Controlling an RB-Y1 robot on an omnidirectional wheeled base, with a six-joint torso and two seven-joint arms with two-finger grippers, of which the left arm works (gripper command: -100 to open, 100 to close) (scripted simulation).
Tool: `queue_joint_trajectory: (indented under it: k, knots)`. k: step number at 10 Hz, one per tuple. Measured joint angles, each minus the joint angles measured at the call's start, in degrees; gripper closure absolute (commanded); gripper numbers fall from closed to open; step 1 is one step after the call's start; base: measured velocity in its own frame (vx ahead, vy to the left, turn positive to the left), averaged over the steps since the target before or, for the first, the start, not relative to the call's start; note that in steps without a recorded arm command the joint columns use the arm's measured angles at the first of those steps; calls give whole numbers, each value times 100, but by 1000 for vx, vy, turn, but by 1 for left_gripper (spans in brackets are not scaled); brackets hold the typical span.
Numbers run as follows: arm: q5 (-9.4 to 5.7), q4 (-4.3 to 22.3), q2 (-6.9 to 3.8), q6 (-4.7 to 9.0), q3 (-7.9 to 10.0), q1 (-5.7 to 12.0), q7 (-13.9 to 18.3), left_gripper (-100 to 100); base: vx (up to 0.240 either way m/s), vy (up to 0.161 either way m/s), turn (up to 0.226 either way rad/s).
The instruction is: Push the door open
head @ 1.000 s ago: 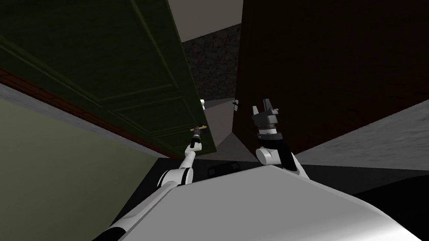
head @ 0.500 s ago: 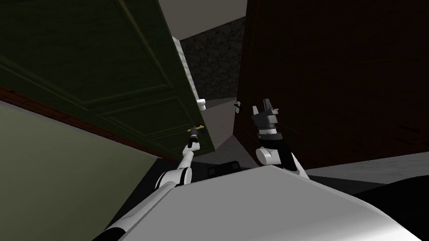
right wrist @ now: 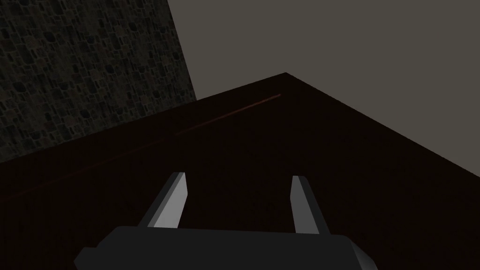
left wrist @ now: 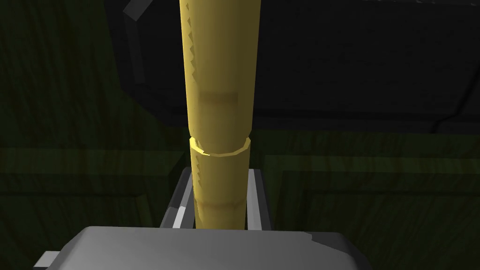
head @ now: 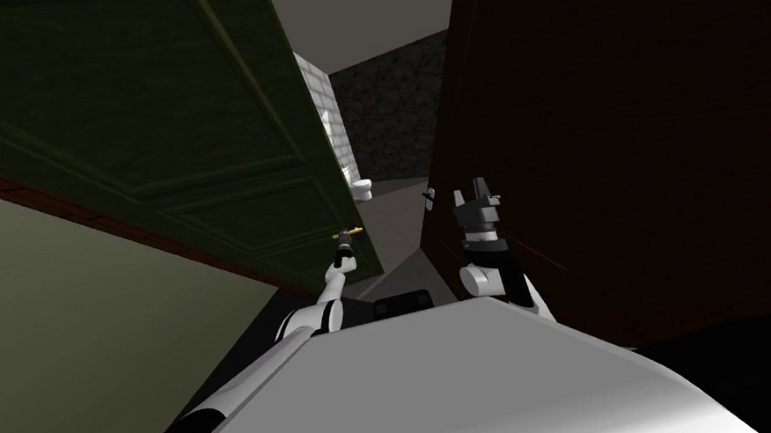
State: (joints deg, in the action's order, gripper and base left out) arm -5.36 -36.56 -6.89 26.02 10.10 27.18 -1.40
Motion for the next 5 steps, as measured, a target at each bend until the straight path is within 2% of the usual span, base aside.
queue_joint_trajectory:
  k: [2, 3, 4, 5]
  knots:
    - [-36, 49, -84, 48, 108, 14, -4, 100, 179, -145, 77]
    - [-58, 151, -116, 102, 182, 57, -21, 100, 121, -89, 55]
    - [-71, 124, -128, 106, 232, 51, -46, 100, 136, -89, 44]
    - [-85, 32, -131, 51, 285, 1, -70, 100, 148, -121, 69]
